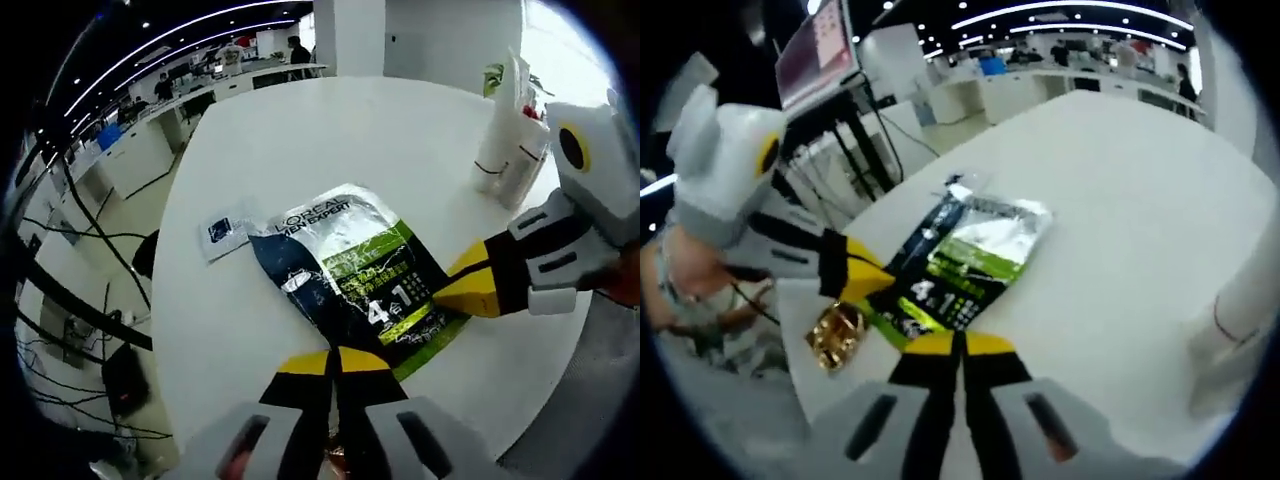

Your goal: Arrange the skincare products in the storage area until every visible bottle or jar stands upright without overlapping.

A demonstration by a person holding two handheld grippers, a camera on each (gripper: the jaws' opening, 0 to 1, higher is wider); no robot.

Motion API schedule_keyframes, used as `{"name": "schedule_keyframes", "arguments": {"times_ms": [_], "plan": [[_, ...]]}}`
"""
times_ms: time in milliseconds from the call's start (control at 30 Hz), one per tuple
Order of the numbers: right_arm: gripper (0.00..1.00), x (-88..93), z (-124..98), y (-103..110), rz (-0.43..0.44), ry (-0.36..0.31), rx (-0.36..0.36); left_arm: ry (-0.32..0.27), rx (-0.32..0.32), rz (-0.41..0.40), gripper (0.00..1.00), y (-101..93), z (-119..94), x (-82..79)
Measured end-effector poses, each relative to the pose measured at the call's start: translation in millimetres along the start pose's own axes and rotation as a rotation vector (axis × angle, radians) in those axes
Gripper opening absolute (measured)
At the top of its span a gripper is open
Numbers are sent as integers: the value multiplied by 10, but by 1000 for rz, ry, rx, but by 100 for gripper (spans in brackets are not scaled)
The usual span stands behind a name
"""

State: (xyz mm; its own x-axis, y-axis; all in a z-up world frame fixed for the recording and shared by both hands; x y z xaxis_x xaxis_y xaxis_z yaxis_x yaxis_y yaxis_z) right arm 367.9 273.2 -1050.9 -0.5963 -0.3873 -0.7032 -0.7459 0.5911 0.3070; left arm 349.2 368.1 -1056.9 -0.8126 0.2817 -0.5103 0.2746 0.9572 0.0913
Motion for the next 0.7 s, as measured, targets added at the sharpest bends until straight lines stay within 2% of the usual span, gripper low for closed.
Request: {"name": "schedule_keyframes", "arguments": {"times_ms": [33, 100, 200, 367, 500, 567, 600, 667, 700], "plan": [[0, -22, -28, 6, -8, -7, 0, -3, -11, 62, 0, -9, -24, -9], [0, -89, -84, 5, -58, -26, -3, -23, -31, 108, 0, -42, -74, -60], [0, -127, -178, -22, -79, -31, 2, -50, -26, 98, 0, -81, -167, -153], [0, -235, -383, -9, -98, -76, -3, -75, 2, 13, 0, -131, -369, -271], [0, -302, -600, 36, -167, -125, 21, -152, 3, -29, 0, -218, -606, -417], [1, -310, -711, 49, -191, -142, 32, -187, 21, -88, 0, -263, -696, -478], [1, -317, -759, 55, -192, -154, 34, -206, 29, -143, 0, -290, -755, -508], [1, -343, -878, 67, -184, -187, 31, -221, 26, -206, 0, -337, -837, -534], [1, -362, -952, 54, -175, -207, 41, -241, 22, -213, 0, -362, -865, -559]]}}
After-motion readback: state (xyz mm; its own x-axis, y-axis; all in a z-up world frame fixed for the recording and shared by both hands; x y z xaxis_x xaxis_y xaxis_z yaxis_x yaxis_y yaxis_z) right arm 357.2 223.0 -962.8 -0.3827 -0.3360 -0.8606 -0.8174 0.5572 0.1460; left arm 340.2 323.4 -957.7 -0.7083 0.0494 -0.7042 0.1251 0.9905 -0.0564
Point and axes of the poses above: the point that each gripper's makers call its tool centre point, and the gripper's own axes: z roughly forward along the fingers, y roughly to its left, x roughly out of its underside, the point moved 2 cm from there along -z, roughly backward along the fingers, and after that the axes turned 6 degrees about -x, right-handed, at the moved point
